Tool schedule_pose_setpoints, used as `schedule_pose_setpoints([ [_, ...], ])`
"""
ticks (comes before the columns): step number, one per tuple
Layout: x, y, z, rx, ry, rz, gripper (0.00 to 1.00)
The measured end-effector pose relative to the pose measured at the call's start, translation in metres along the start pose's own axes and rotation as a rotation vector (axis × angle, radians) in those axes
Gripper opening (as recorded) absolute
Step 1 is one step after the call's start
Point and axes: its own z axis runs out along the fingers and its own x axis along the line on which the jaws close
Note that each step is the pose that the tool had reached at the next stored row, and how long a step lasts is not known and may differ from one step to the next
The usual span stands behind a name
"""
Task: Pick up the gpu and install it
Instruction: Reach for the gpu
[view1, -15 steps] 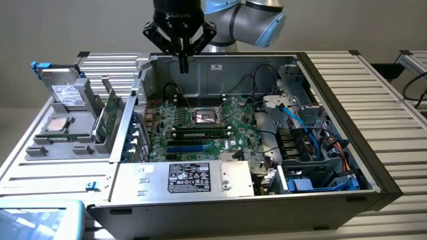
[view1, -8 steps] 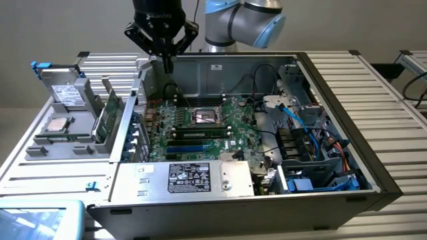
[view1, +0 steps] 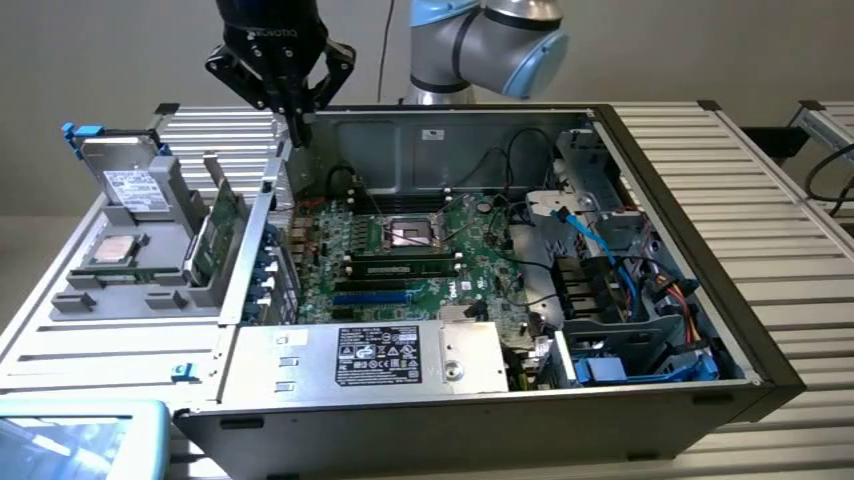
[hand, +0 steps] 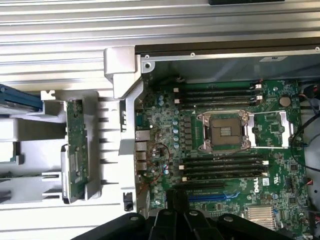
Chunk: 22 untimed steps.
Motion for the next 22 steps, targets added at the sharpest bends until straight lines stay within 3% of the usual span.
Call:
schedule_pose_setpoints([
  [10, 0.045, -0.0032, 0.0003, -0.0149, 0.0010, 0.000, 0.12],
  [22, 0.100, -0.0072, 0.0038, -0.0219, 0.0015, 0.000, 0.12],
])
